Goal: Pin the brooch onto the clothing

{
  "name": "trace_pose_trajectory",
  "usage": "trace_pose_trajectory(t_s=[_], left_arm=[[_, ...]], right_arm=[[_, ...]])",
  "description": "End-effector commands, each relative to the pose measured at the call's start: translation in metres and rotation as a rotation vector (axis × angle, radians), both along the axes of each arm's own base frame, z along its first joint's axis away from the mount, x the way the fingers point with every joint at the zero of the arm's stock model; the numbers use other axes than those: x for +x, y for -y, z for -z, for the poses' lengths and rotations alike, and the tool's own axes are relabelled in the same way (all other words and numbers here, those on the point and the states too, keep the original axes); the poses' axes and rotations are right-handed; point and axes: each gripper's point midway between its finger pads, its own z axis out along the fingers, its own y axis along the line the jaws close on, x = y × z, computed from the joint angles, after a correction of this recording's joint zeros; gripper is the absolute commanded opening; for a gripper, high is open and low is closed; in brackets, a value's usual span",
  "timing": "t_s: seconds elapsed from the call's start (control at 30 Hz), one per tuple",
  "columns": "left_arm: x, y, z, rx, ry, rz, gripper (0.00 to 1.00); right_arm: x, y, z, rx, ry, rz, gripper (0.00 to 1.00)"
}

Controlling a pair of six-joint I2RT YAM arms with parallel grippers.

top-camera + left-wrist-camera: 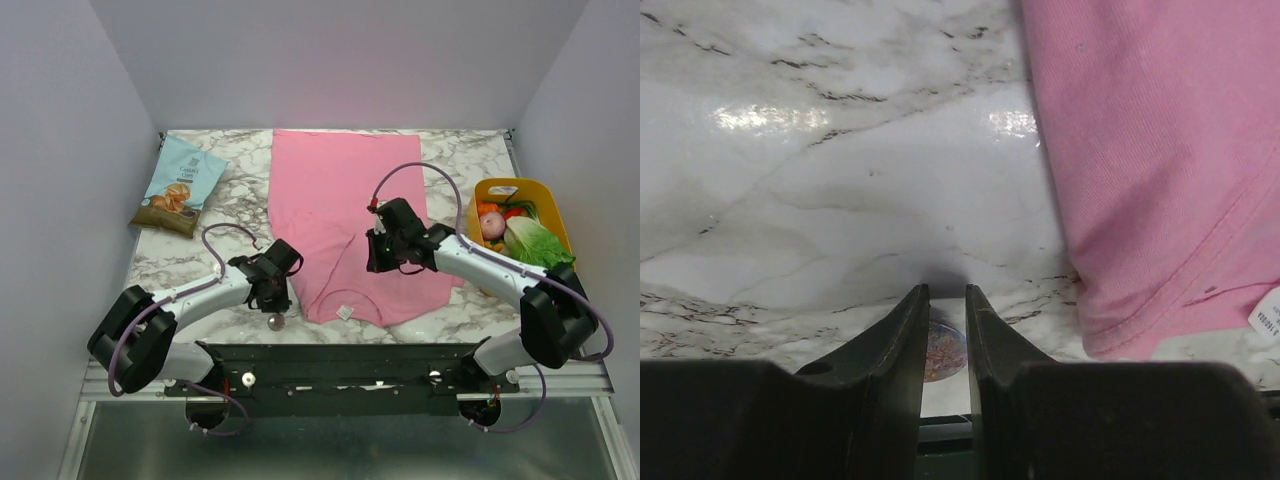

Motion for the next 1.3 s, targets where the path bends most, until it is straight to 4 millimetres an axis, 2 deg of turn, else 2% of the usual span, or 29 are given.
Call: trace_pose_trajectory(t_s=[0.0, 0.13, 0.2, 0.27, 0.3, 0.4, 0.47, 0.5, 0.53, 0.6, 0.63, 0.67, 0.7, 0.73, 0.77, 0.8, 0.83, 0.87, 0.9, 0.93, 0.97, 1.0, 1.03, 1.07, 1.1, 1.13, 1.17, 1.2, 1.27], left_arm=[[-0.044, -0.017, 0.016, 0.068, -0.157, 0.003, 0.30], [-0.054, -0.016, 0.021, 0.052, -0.174, -0.008, 0.30], [-0.058, -0.017, 0.022, 0.061, -0.173, -0.009, 0.30], [-0.055, -0.018, 0.020, 0.071, -0.155, -0.013, 0.30], [-0.053, -0.018, 0.016, 0.068, -0.139, -0.013, 0.30], [-0.030, -0.015, -0.004, 0.078, -0.037, -0.007, 0.34], [-0.008, -0.005, -0.028, 0.066, 0.049, 0.016, 0.38], [0.003, -0.006, -0.037, 0.082, 0.099, 0.013, 0.45], [0.019, 0.004, -0.057, 0.058, 0.157, 0.016, 0.49], [0.037, 0.012, -0.074, 0.070, 0.221, 0.057, 0.57], [0.054, 0.020, -0.094, 0.064, 0.284, 0.064, 0.59], [0.063, 0.025, -0.102, 0.068, 0.308, 0.076, 0.61], [0.072, 0.030, -0.100, 0.100, 0.309, 0.118, 0.67], [0.087, 0.040, -0.116, 0.092, 0.352, 0.127, 0.68], [0.095, 0.046, -0.118, 0.101, 0.361, 0.141, 0.70], [0.104, 0.052, -0.107, 0.148, 0.337, 0.184, 0.72], [0.117, 0.065, -0.118, 0.136, 0.369, 0.194, 0.73], [0.126, 0.071, -0.116, 0.148, 0.371, 0.210, 0.73], [0.133, 0.078, -0.098, 0.182, 0.337, 0.232, 0.74], [0.145, 0.090, -0.104, 0.178, 0.360, 0.252, 0.74], [0.151, 0.096, -0.101, 0.188, 0.359, 0.260, 0.74], [0.157, 0.102, -0.082, 0.221, 0.329, 0.278, 0.75], [0.166, 0.114, -0.088, 0.220, 0.355, 0.293, 0.75], [0.170, 0.119, -0.084, 0.235, 0.353, 0.303, 0.75], [0.176, 0.122, -0.070, 0.274, 0.344, 0.313, 0.76], [0.183, 0.133, -0.074, 0.266, 0.363, 0.322, 0.76], [0.185, 0.137, -0.071, 0.270, 0.362, 0.339, 0.76], [0.188, 0.141, -0.059, 0.279, 0.343, 0.350, 0.76], [0.193, 0.151, -0.061, 0.273, 0.355, 0.363, 0.76]], right_arm=[[0.023, -0.022, -0.015, 0.060, 0.048, -0.023, 0.26], [0.037, -0.036, -0.016, 0.087, 0.063, -0.029, 0.49], [0.045, -0.041, -0.009, 0.079, 0.056, -0.027, 0.54], [0.053, -0.046, -0.005, 0.077, 0.056, -0.024, 0.55], [0.055, -0.047, 0.005, 0.062, 0.035, -0.023, 0.55], [0.064, -0.049, 0.007, 0.057, 0.041, -0.008, 0.56], [0.067, -0.045, 0.005, 0.061, 0.045, 0.007, 0.56], [0.068, -0.043, 0.003, 0.065, 0.048, 0.012, 0.56], [0.068, -0.041, -0.006, 0.078, 0.066, 0.018, 0.61], [0.068, -0.029, -0.007, 0.082, 0.065, 0.044, 0.61], [0.067, -0.024, -0.010, 0.087, 0.070, 0.050, 0.62], [0.068, -0.017, -0.019, 0.104, 0.086, 0.065, 0.62], [0.063, -0.011, -0.016, 0.104, 0.075, 0.073, 0.62], [0.062, -0.006, -0.016, 0.106, 0.076, 0.082, 0.62], [0.062, 0.001, -0.026, 0.125, 0.094, 0.098, 0.63], [0.056, 0.008, -0.021, 0.119, 0.084, 0.107, 0.67], [0.054, 0.013, -0.024, 0.126, 0.092, 0.118, 0.67], [0.053, 0.020, -0.025, 0.127, 0.095, 0.140, 0.70], [0.051, 0.026, -0.036, 0.143, 0.123, 0.151, 0.73], [0.044, 0.033, -0.030, 0.134, 0.110, 0.163, 0.73], [0.044, 0.042, -0.031, 0.133, 0.112, 0.188, 0.74], [0.042, 0.048, -0.039, 0.142, 0.138, 0.200, 0.77], [0.036, 0.056, -0.034, 0.129, 0.125, 0.214, 0.77], [0.037, 0.067, -0.035, 0.114, 0.140, 0.247, 0.78], [0.036, 0.073, -0.035, 0.102, 0.144, 0.263, 0.80], [0.032, 0.079, -0.038, 0.096, 0.153, 0.276, 0.82], [0.030, 0.089, -0.033, 0.073, 0.151, 0.299, 0.82], [0.030, 0.095, -0.033, 0.065, 0.156, 0.313, 0.84], [0.025, 0.108, -0.030, 0.045, 0.153, 0.346, 0.85]])
